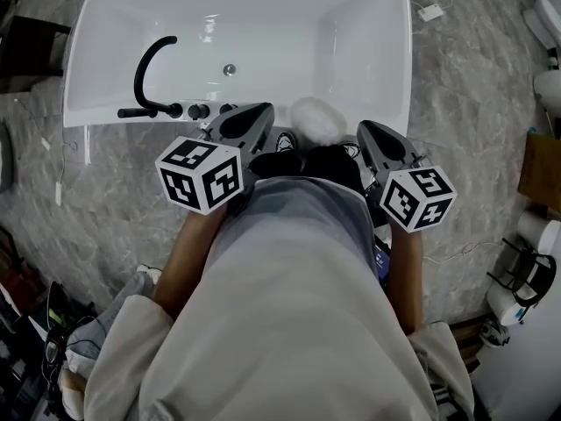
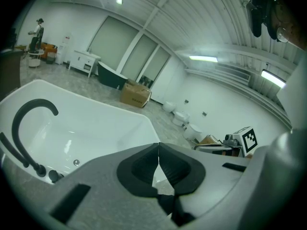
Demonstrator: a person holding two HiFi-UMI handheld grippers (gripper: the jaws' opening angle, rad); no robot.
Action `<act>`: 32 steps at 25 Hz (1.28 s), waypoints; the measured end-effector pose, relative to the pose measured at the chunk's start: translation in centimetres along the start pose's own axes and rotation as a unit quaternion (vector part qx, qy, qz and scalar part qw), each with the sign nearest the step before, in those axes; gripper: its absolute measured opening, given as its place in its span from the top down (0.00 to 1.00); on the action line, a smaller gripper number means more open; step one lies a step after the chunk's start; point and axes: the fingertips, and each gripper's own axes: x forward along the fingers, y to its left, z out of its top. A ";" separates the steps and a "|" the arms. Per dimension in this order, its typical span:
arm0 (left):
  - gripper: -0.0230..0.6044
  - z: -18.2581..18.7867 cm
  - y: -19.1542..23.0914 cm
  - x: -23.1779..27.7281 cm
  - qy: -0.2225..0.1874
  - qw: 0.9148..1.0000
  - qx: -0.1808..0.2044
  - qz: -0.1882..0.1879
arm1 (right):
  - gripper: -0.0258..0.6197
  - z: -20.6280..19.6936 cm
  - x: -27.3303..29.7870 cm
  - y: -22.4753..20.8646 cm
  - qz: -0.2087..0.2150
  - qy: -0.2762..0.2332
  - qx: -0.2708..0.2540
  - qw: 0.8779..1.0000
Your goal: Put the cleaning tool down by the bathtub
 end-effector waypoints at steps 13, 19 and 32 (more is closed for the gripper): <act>0.95 -0.2 0.4 0.5 0.011 1.000 -0.007 -0.016 | 0.94 0.0 0.6 0.6 -0.013 -0.005 0.000 1.000; 0.95 -0.6 0.3 0.5 0.015 0.999 -0.014 -0.025 | 0.94 -0.7 0.5 0.4 -0.025 0.009 -0.005 1.000; 0.95 -0.9 -0.3 0.9 0.029 0.999 -0.017 -0.041 | 0.94 -1.3 0.9 0.7 -0.028 0.032 -0.006 0.999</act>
